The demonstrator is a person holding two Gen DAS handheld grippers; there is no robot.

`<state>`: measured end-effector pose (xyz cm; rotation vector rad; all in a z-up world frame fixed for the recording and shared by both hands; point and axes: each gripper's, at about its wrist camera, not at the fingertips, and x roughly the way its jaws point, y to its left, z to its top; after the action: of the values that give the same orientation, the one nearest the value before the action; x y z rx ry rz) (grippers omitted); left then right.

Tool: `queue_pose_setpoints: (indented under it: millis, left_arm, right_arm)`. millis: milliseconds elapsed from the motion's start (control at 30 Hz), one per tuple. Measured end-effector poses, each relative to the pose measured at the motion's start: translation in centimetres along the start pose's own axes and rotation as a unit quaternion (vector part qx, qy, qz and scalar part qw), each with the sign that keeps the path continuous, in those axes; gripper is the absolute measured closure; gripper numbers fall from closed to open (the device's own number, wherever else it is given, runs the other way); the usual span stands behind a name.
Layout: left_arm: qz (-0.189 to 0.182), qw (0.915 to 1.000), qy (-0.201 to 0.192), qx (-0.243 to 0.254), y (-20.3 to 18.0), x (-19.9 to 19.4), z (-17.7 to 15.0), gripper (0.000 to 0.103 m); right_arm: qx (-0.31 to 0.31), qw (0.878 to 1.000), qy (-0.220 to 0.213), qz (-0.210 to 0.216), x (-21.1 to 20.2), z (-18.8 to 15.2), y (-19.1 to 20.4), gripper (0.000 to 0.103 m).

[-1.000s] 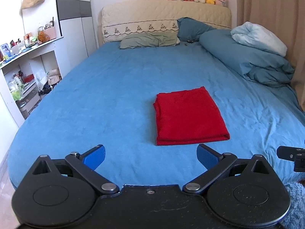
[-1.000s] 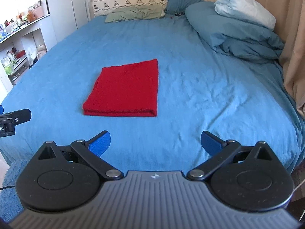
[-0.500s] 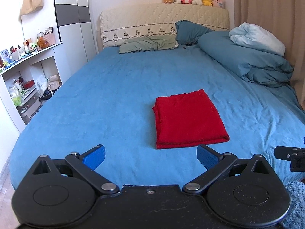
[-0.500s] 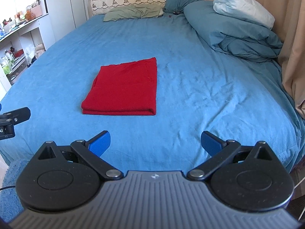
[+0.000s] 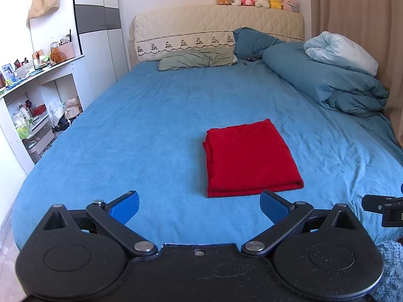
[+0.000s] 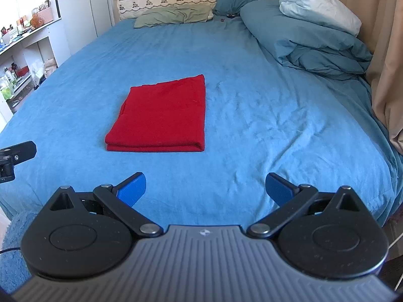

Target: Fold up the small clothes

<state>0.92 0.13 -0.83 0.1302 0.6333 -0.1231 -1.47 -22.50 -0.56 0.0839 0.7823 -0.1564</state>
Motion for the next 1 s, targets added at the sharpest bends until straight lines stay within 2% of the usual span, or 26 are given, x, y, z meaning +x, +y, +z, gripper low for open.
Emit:
queue_pose_setpoints:
  millis: [1000]
  left_arm:
    - [0.006, 1.0000, -0.006, -0.004, -0.25, -0.47, 0.21, 0.000]
  right_arm:
    - [-0.003, 1.000, 0.000, -0.003, -0.05, -0.09, 0.69, 0.000]
